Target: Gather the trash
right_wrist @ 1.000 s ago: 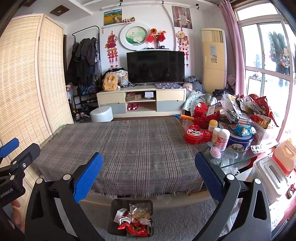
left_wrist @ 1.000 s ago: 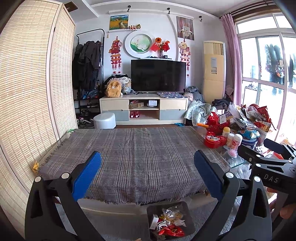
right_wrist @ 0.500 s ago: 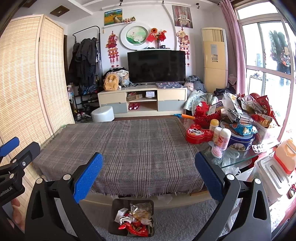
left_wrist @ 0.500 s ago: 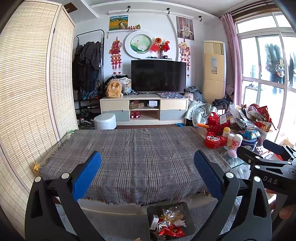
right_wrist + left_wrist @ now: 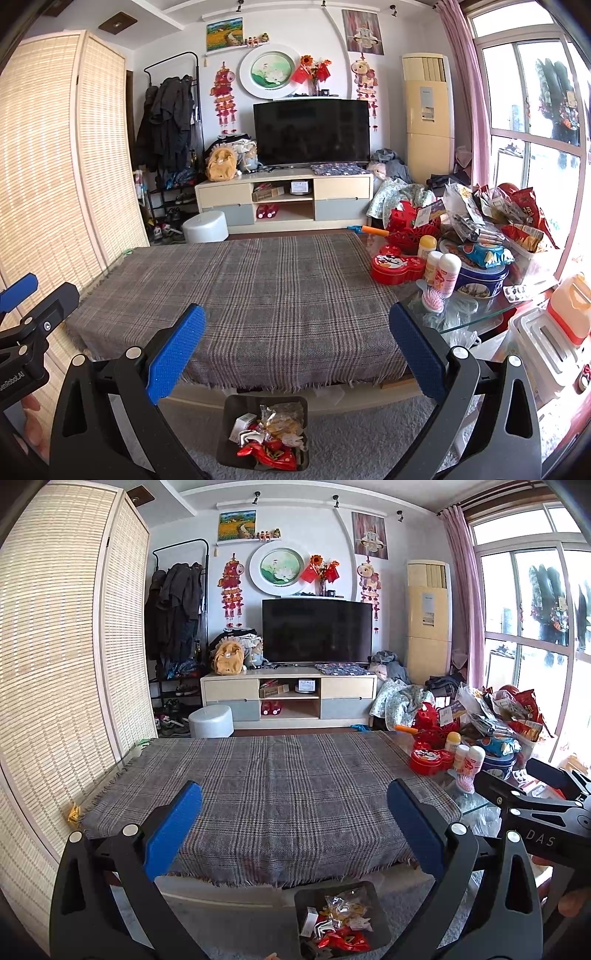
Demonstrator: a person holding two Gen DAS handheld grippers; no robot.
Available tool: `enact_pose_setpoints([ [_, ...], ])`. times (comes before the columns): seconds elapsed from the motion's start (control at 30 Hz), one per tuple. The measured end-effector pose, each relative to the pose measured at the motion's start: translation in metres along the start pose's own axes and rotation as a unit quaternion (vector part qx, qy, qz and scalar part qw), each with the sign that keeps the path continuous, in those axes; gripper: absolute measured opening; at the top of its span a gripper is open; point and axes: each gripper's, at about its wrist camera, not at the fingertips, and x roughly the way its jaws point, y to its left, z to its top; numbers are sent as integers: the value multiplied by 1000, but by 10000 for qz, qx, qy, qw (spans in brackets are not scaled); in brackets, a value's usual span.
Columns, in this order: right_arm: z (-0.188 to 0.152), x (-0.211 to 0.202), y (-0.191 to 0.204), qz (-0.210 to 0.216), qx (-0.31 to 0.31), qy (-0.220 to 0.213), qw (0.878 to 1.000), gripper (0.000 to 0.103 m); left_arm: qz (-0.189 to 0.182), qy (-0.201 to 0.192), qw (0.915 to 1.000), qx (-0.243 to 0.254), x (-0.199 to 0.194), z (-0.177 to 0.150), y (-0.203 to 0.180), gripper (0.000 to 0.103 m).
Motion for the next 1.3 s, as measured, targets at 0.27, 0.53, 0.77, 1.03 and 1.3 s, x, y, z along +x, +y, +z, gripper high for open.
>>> enact_pose_setpoints([
  [0.27,-3,0,1,-7,27,11,10000,100,195,38,9998,39,1,0,3,95],
  [0.53,-6,-1,1,-16,52,26,10000,100,128,177,9998,-25,5,-1,5,95],
  [0.77,-9,-1,1,-39,101,50,9999,100,-52,215,9997,-106,6,-3,6,95],
  [1.03,-10,0,1,-22,115,70,9999,100,-100,190,9995,-223,7,-3,10,95],
  [1.3,-11,2,2,-14,137,87,9999,100,36,190,9996,-186,9,-2,9,95],
])
